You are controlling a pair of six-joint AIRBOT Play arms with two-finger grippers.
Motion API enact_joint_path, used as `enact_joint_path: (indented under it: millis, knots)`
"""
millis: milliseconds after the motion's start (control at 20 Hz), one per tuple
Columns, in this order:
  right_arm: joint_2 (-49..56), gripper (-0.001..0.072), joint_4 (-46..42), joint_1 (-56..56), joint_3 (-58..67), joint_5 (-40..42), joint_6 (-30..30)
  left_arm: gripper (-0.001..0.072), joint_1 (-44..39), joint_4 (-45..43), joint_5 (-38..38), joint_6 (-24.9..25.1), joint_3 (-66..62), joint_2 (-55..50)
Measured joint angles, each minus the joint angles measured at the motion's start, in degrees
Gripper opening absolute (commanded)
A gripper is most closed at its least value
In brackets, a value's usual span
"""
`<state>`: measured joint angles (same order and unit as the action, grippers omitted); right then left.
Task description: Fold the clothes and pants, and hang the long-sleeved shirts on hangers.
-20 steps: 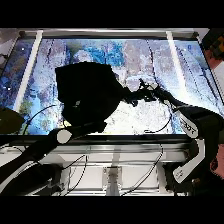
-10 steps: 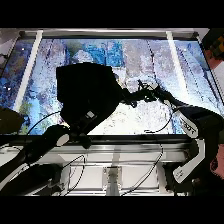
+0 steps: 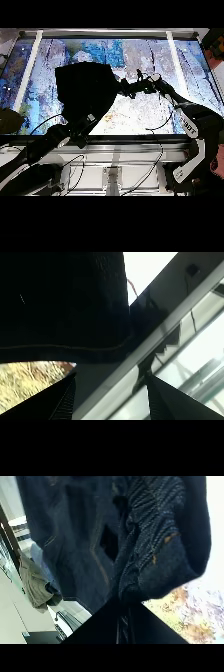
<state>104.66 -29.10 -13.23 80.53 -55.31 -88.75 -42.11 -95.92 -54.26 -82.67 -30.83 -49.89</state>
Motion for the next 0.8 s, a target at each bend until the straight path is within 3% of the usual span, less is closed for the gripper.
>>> enact_joint_path:
  millis: [450,700,800]
  knots:
    - [0.02,0.0034,-2.56,0.00,1.29,-1.86,-0.04,0.0501,-0.04,4.35,5.97,-0.04,0.00,-7.80]
    - [0.02,0.0033,-2.75,0.00,1.33,-2.05,-0.04,0.0461,-0.04,4.68,8.96,-0.07,0.00,-9.77]
    - [0.02,0.0034,-2.75,0.00,1.33,-2.14,-0.04,0.0341,-0.04,3.61,9.49,-0.94,0.00,-10.38]
